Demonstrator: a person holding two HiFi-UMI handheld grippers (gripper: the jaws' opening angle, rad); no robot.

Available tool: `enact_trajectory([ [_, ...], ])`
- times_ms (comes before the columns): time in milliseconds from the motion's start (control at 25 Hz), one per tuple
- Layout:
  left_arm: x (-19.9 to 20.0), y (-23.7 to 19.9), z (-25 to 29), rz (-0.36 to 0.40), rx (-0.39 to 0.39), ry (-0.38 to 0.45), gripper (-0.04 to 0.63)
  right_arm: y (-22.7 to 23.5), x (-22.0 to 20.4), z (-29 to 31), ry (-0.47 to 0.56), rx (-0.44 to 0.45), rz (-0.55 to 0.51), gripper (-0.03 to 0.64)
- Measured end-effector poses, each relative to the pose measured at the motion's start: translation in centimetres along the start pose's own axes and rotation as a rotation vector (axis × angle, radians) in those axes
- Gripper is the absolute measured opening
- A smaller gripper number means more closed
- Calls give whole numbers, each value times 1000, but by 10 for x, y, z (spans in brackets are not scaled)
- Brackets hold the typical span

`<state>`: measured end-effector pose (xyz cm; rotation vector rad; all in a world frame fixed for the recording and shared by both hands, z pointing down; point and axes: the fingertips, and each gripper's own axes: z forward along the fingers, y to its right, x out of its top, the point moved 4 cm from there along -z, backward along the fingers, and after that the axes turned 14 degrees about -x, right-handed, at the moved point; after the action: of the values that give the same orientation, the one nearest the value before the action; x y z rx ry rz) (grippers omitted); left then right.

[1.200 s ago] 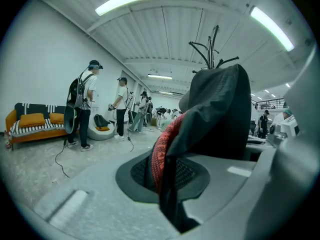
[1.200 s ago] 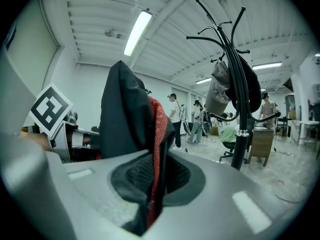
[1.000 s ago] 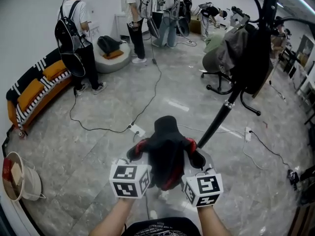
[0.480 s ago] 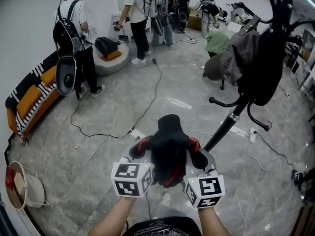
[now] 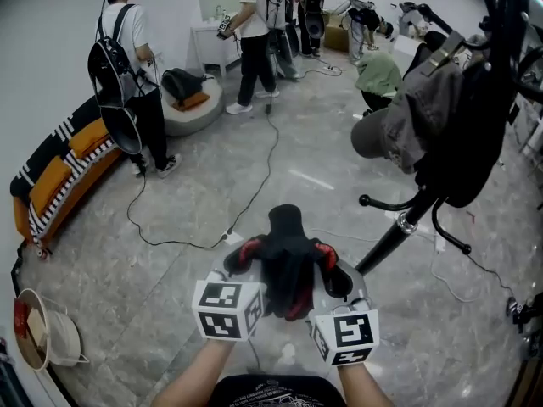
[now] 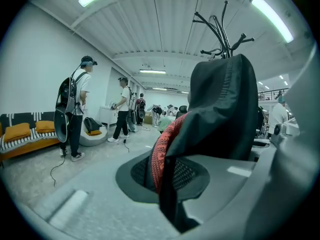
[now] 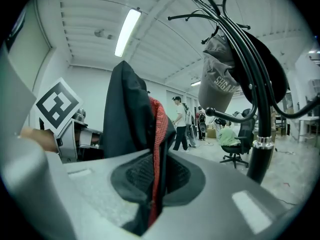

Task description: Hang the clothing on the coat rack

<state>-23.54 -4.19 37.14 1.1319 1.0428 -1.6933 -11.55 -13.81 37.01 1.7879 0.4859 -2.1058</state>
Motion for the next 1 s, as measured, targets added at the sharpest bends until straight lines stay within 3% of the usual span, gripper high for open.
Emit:
enact_trajectory([
  [400,9,-7,28,22,-63,-10,25,12,3,18,4,-65,-3,21],
  [1000,24,-1,73,87,-349,-77,25,24,4,9,-32,-365,51,21],
])
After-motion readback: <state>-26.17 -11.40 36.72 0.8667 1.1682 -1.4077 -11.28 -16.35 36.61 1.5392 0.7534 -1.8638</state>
